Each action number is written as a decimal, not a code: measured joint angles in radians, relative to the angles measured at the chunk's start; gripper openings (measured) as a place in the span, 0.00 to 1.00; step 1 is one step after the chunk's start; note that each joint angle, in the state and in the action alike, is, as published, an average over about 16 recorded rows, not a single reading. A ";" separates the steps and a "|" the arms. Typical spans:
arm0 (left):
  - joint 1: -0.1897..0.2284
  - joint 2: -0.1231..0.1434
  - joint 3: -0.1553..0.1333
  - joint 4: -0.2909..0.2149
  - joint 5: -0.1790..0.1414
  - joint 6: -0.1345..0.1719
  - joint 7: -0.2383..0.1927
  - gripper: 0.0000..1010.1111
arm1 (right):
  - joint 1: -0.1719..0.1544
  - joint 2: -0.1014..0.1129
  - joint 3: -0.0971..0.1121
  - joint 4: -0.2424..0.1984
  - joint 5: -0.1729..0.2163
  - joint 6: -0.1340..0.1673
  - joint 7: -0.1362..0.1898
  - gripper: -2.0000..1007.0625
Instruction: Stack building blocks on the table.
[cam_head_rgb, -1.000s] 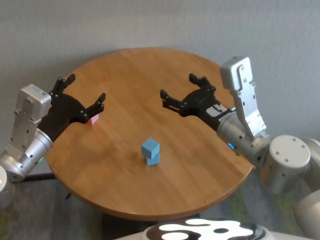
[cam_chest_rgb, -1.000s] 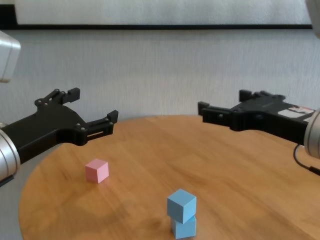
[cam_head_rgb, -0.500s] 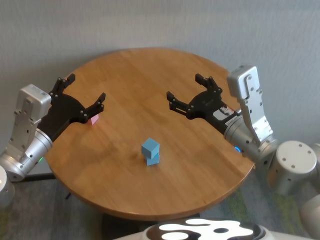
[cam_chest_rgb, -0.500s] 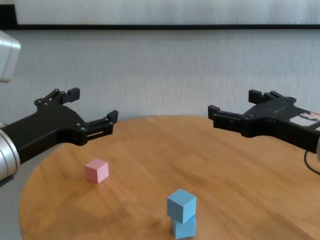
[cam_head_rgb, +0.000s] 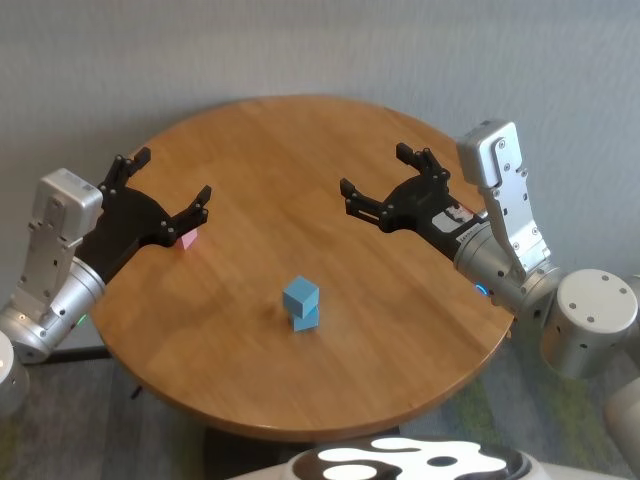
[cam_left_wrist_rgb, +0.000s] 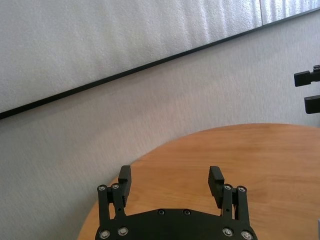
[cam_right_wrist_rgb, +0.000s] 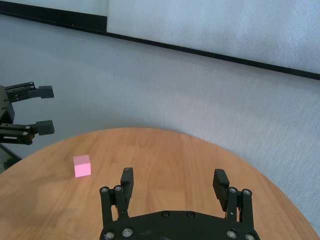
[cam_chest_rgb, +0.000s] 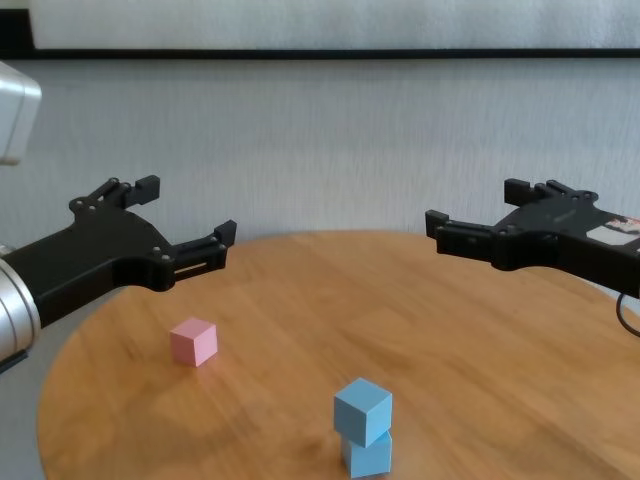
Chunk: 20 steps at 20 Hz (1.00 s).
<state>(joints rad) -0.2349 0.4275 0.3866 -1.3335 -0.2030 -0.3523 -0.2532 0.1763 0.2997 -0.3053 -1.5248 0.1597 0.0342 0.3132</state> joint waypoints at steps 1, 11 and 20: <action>0.000 0.000 0.000 0.000 0.000 0.000 0.000 0.99 | 0.001 0.000 0.000 0.001 0.000 0.000 0.000 1.00; -0.026 -0.013 -0.003 0.050 -0.042 -0.001 -0.063 0.99 | 0.002 0.001 -0.002 0.001 0.000 0.003 0.001 1.00; -0.067 -0.060 -0.031 0.155 -0.135 0.022 -0.135 0.99 | 0.001 0.000 -0.002 -0.003 0.001 0.006 0.002 1.00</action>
<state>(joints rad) -0.3021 0.3678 0.3554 -1.1783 -0.3376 -0.3306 -0.3883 0.1774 0.3001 -0.3077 -1.5274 0.1612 0.0399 0.3151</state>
